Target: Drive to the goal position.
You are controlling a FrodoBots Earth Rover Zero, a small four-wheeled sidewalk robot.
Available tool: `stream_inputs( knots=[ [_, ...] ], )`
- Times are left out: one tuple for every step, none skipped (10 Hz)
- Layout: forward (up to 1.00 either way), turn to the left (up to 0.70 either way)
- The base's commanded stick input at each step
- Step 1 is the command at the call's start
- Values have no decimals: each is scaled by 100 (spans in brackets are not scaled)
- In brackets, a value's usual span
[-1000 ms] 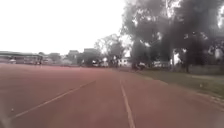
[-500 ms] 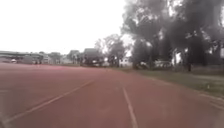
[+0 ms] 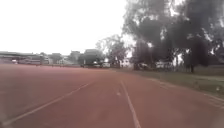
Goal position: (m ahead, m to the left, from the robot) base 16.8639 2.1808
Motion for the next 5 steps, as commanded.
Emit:
stream_inputs(
  knots=[
    [70,0],
    [70,0],
    [70,0],
    [70,0],
    [70,0]
  ],
)
